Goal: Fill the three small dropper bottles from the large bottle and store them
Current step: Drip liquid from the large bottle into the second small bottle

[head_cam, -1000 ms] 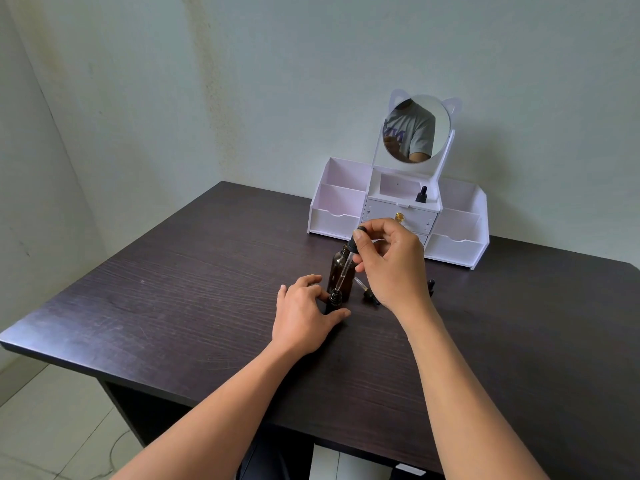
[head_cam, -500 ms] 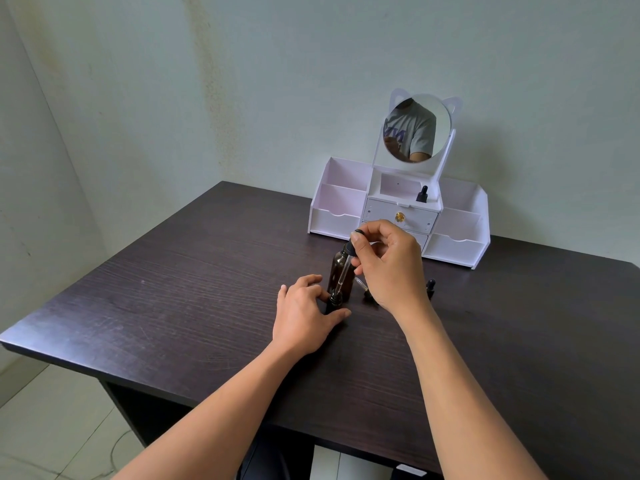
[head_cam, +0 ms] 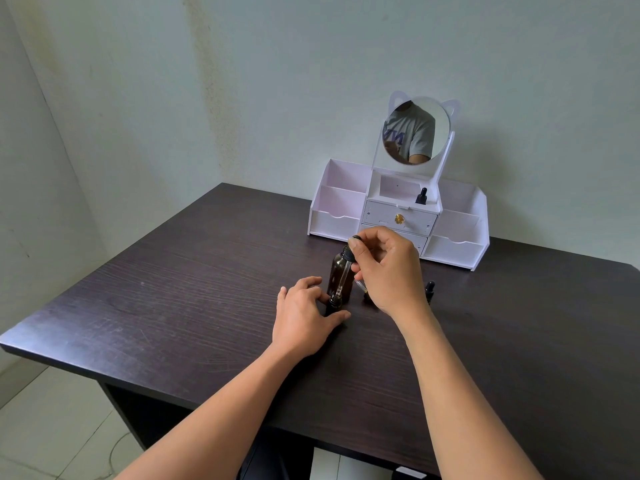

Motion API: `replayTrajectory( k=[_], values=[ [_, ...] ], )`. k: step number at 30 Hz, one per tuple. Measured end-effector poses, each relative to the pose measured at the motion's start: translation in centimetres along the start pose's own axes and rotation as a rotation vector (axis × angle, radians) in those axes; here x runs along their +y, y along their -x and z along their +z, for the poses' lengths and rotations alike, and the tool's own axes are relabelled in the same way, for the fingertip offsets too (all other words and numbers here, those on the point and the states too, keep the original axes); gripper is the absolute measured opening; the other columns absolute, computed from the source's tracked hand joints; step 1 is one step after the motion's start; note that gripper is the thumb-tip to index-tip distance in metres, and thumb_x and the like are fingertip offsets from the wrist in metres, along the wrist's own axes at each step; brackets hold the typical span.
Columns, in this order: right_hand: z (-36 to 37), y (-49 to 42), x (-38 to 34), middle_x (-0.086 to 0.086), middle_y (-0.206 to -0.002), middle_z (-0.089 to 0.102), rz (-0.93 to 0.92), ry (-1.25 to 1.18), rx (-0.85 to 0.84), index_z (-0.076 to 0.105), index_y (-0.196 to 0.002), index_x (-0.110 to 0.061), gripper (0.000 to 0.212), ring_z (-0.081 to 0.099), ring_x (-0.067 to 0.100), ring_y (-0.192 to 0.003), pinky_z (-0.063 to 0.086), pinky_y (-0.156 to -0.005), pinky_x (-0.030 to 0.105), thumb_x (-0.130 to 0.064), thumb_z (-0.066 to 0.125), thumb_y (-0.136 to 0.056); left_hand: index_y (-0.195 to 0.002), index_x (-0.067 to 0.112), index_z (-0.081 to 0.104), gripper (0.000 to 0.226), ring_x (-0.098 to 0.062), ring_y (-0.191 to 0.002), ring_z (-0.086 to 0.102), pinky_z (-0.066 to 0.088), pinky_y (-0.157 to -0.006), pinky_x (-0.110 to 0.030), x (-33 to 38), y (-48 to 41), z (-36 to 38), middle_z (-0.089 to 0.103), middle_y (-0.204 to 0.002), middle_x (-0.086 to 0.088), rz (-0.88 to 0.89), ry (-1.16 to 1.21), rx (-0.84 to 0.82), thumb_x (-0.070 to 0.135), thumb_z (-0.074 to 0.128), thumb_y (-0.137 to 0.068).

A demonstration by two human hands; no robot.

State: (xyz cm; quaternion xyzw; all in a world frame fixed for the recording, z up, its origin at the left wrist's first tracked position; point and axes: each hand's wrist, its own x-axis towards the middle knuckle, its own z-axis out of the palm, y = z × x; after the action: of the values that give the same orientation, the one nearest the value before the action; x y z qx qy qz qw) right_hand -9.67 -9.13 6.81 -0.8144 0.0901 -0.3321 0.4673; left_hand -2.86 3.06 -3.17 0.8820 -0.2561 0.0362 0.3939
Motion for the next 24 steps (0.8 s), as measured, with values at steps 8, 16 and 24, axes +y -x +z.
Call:
replayTrajectory(
  k=[8, 16, 24],
  values=[
    [-0.01, 0.1, 0.29, -0.003, -0.089, 0.071, -0.012, 0.031, -0.005, 0.064, -0.109, -0.024, 0.02, 0.072, 0.011, -0.071, 0.063, -0.067, 0.04, -0.029, 0.071, -0.091, -0.099, 0.027, 0.072, 0.038, -0.01, -0.135, 0.04, 0.01, -0.122, -0.045, 0.09, 0.01, -0.07, 0.045, -0.147, 0.01, -0.01, -0.004, -0.005, 0.057, 0.076, -0.076],
    [0.24, -0.04, 0.44, -0.006, -0.088, 0.069, -0.001, 0.047, -0.01, 0.066, -0.099, -0.026, 0.013, 0.072, 0.011, -0.07, 0.062, -0.067, 0.043, -0.025, 0.075, -0.089, -0.097, 0.028, 0.071, 0.035, -0.011, -0.135, 0.041, 0.012, -0.122, -0.047, 0.21, 0.02, -0.16, 0.045, -0.147, 0.009, -0.011, -0.004, -0.007, 0.056, 0.076, -0.076],
    [0.31, -0.13, 0.52, -0.006, -0.087, 0.069, -0.019, 0.074, -0.014, 0.066, -0.096, -0.026, 0.01, 0.071, 0.012, -0.072, 0.062, -0.067, 0.043, -0.027, 0.074, -0.089, -0.098, 0.027, 0.071, 0.037, -0.012, -0.136, 0.04, 0.011, -0.122, -0.047, 0.12, 0.01, -0.11, 0.045, -0.147, 0.009, -0.01, -0.004, -0.008, 0.057, 0.076, -0.076]
  ],
)
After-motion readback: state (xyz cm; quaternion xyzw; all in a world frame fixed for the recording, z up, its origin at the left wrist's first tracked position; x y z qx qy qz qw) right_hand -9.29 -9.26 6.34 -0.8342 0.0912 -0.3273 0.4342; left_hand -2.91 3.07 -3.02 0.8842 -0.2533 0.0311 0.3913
